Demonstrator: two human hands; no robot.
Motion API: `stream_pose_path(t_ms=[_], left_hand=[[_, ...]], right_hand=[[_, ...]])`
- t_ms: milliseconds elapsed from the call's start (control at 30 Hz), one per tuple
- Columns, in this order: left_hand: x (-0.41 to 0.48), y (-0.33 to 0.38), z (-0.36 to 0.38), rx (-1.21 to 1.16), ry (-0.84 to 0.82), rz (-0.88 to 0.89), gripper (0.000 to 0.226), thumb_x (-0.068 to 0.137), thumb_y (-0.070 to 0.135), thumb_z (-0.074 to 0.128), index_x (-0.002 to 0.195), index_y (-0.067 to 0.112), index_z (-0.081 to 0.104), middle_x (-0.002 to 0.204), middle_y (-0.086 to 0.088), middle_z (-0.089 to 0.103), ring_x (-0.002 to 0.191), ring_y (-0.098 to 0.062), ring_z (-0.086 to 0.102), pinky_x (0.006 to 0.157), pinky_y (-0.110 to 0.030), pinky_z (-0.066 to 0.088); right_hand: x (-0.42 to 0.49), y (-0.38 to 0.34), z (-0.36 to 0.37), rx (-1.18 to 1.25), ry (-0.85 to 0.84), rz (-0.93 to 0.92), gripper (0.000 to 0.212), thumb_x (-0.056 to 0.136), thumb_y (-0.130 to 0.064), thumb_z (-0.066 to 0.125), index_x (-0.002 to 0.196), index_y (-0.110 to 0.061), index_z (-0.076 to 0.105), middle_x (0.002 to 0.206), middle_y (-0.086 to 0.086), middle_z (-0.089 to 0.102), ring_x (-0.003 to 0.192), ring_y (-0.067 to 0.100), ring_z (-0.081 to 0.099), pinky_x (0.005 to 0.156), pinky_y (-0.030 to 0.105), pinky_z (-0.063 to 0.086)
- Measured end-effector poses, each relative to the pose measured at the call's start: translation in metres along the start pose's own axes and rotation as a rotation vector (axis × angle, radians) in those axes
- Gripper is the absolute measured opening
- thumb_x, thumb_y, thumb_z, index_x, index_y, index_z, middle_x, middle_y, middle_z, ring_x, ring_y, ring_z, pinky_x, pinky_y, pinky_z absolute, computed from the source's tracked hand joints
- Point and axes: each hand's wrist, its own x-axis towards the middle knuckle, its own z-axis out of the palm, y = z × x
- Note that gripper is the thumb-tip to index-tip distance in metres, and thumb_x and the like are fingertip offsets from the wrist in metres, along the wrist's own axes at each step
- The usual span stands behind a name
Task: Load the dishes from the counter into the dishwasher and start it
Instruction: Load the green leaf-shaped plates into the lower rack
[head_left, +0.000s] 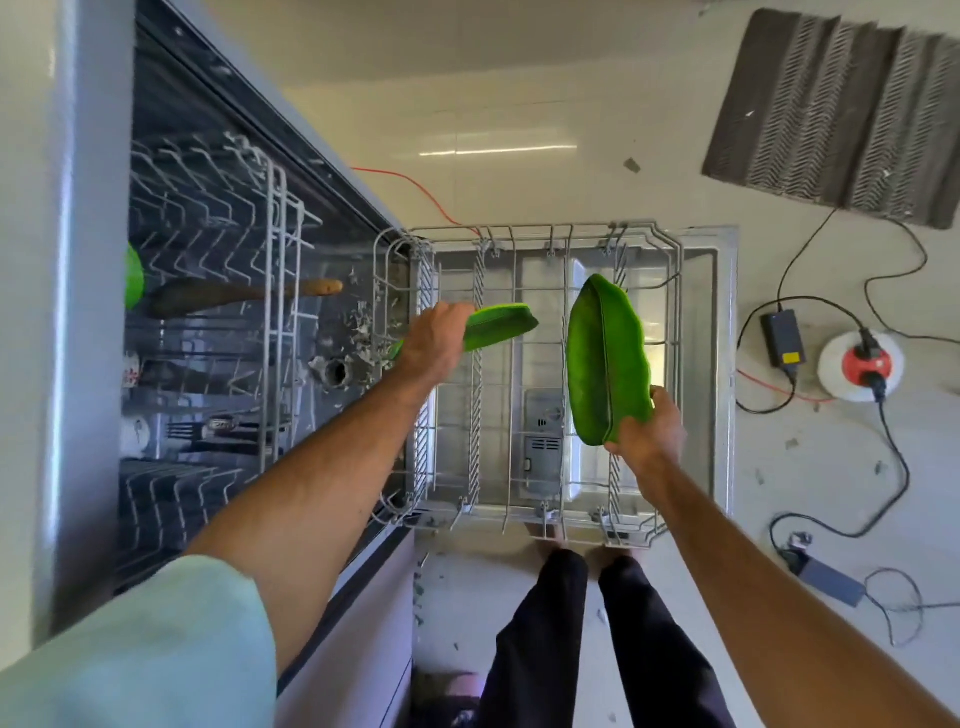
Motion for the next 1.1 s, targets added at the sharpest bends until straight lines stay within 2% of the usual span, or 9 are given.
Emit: stream_pose_path(t_ms=[133,267,500,667,867,967,1100], left_hand=[[0.019,0.01,0.014,-0.003,-0.062,0.077,0.04,0.094,0.001,0.059,0.131,0.015,0.061,0.117,-0.013,0.065,0.104,-0.031,0.065,0.088,-0.04,0.055],[0.032,0.016,0.021,0.03,-0.095,0.142,0.03,0.093,0.007,0.064,0.122,0.012,0.063,0.109,-0.01,0.065,0.099,-0.027,0.065,0.086,-0.036,0.055],[0.052,0.021,0.006,0.071,-0.141,0.196,0.03,0.092,-0.001,0.063,0.12,0.007,0.064,0.103,-0.011,0.066,0.094,-0.029,0.067,0.086,-0.044,0.057],[0.05,0.031,0.008,0.057,-0.177,0.273,0.031,0.091,-0.002,0.063,0.121,0.007,0.065,0.099,-0.01,0.068,0.091,-0.026,0.068,0.087,-0.043,0.058],[0.045,0.041,0.025,0.061,-0.194,0.298,0.032,0.092,0.001,0.063,0.124,0.007,0.061,0.107,-0.011,0.061,0.098,-0.027,0.063,0.09,-0.042,0.055],[0.047,0.039,0.029,0.039,-0.202,0.282,0.033,0.092,-0.002,0.062,0.124,0.006,0.061,0.109,-0.011,0.065,0.096,-0.025,0.066,0.09,-0.04,0.056],[0.051,0.03,0.027,0.002,-0.235,0.265,0.034,0.091,-0.005,0.062,0.123,0.007,0.064,0.111,-0.013,0.068,0.097,-0.027,0.07,0.09,-0.044,0.058]], right_hand=[[0.013,0.002,-0.003,0.065,0.019,0.047,0.061,0.079,0.015,0.064,0.132,-0.013,0.053,0.104,0.008,0.066,0.086,0.032,0.071,0.066,0.05,0.063],[0.02,0.004,-0.006,0.095,0.045,0.063,0.059,0.081,0.017,0.058,0.132,-0.011,0.054,0.107,0.013,0.068,0.08,0.032,0.072,0.059,0.051,0.063],[0.021,0.002,-0.016,0.113,0.05,0.079,0.06,0.079,0.021,0.052,0.131,-0.009,0.054,0.108,0.014,0.067,0.072,0.022,0.069,0.06,0.047,0.063],[0.016,-0.004,-0.019,0.115,0.05,0.105,0.064,0.079,0.022,0.052,0.135,-0.01,0.051,0.108,0.012,0.064,0.078,0.032,0.07,0.063,0.05,0.063],[0.013,-0.005,-0.019,0.128,0.041,0.125,0.064,0.082,0.021,0.052,0.138,-0.01,0.048,0.112,0.014,0.064,0.076,0.031,0.07,0.062,0.049,0.063],[0.011,-0.006,-0.02,0.128,0.036,0.113,0.06,0.082,0.022,0.051,0.136,-0.006,0.05,0.107,0.011,0.063,0.071,0.021,0.067,0.063,0.048,0.063],[0.008,-0.009,-0.02,0.133,0.028,0.11,0.062,0.082,0.023,0.052,0.137,-0.006,0.049,0.105,0.008,0.06,0.072,0.023,0.066,0.065,0.05,0.063]])
